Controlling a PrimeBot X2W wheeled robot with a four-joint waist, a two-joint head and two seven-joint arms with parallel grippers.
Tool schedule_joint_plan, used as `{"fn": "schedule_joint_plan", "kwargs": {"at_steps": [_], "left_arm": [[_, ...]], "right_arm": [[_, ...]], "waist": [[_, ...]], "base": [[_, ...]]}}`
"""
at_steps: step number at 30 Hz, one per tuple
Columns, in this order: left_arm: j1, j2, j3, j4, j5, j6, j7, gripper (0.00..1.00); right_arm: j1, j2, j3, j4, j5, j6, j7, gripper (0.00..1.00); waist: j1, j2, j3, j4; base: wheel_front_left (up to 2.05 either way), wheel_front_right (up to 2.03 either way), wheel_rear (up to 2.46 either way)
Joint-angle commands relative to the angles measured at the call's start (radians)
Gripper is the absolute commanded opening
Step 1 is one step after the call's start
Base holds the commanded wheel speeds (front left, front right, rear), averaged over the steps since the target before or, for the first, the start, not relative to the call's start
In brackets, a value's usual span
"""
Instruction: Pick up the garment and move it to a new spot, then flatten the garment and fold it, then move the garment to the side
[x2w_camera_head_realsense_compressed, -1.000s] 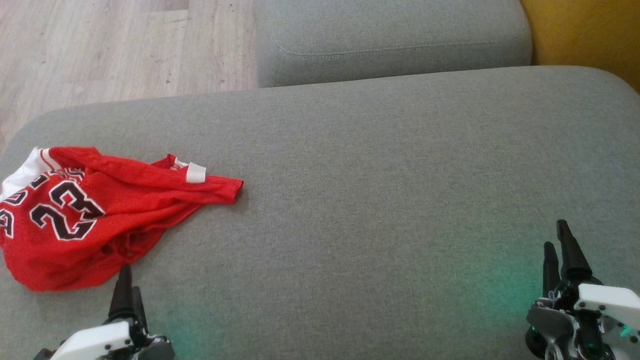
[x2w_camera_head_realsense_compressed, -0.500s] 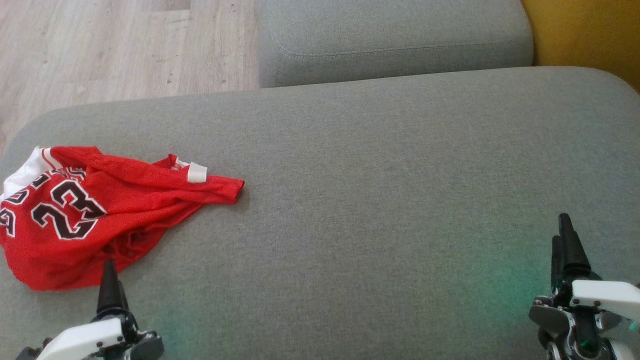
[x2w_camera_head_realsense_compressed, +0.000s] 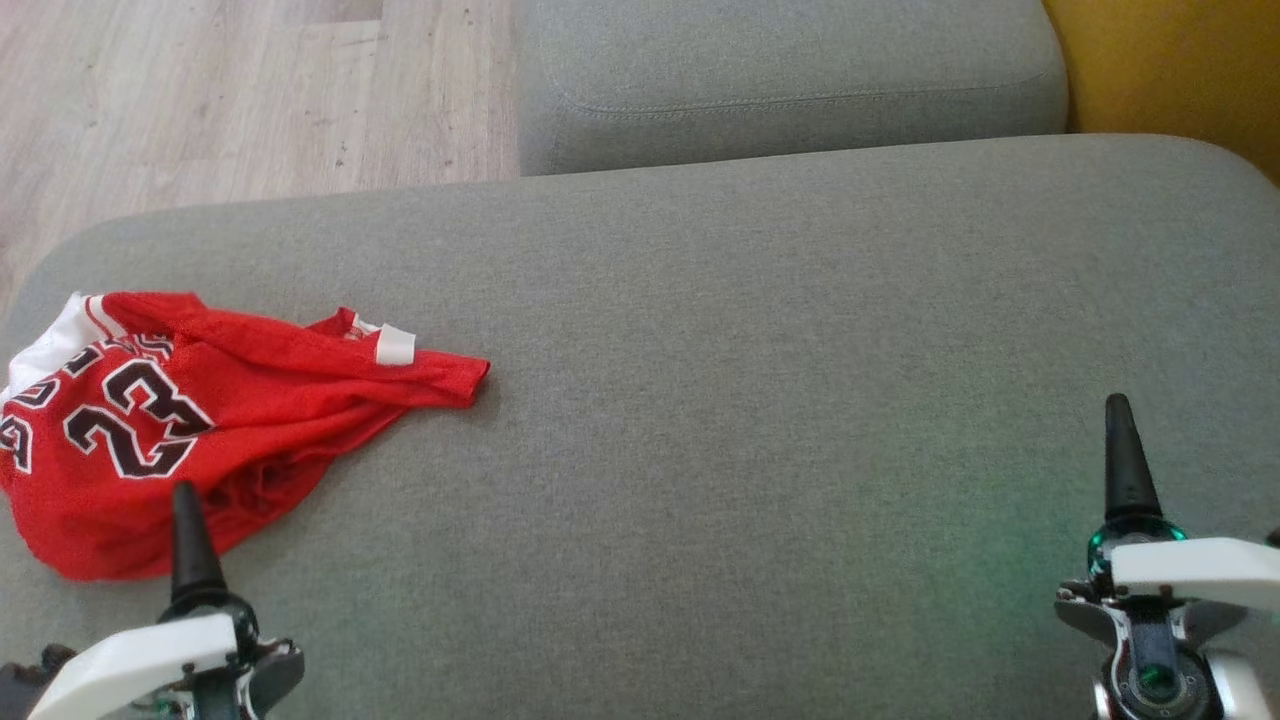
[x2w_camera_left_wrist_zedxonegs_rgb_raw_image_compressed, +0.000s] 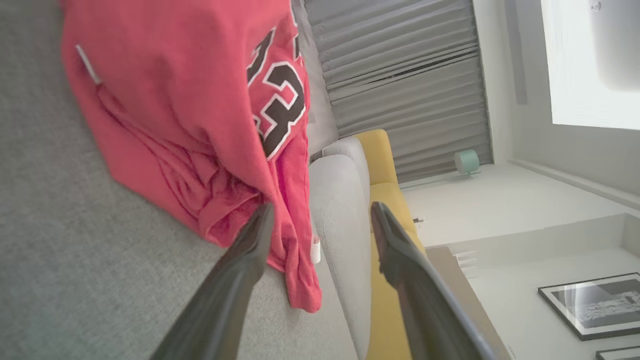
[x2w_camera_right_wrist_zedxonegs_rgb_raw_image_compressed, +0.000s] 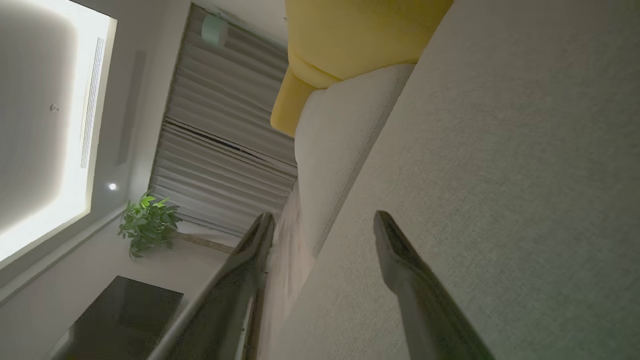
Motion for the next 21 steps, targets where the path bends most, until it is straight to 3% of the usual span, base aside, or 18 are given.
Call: {"fn": "schedule_joint_plan", "kwargs": {"at_steps": [1,12,21], "left_arm": [[-0.047,0.008,0.007,-0.057,0.046,0.006,-0.011,1.00],[-0.041,0.009,-0.054,-0.154,0.266,0.039,-0.044,1.00],[-0.033,0.009,-0.117,-0.176,0.440,0.036,-0.068,1.00]], "right_arm": [[-0.048,-0.006,0.015,-0.053,-0.055,0.003,-0.014,1.00],[-0.047,-0.007,0.085,-0.099,-0.296,0.003,-0.047,1.00],[-0.041,-0.007,0.105,-0.111,-0.444,0.004,-0.070,1.00]], "waist": [[0.0000,0.0000,0.000,0.000],[0.0000,0.0000,0.004,-0.004],[0.0000,0.0000,0.006,-0.006]], "base": [[0.00,0.00,0.00],[0.00,0.00,0.00],[0.00,0.00,0.00]]}}
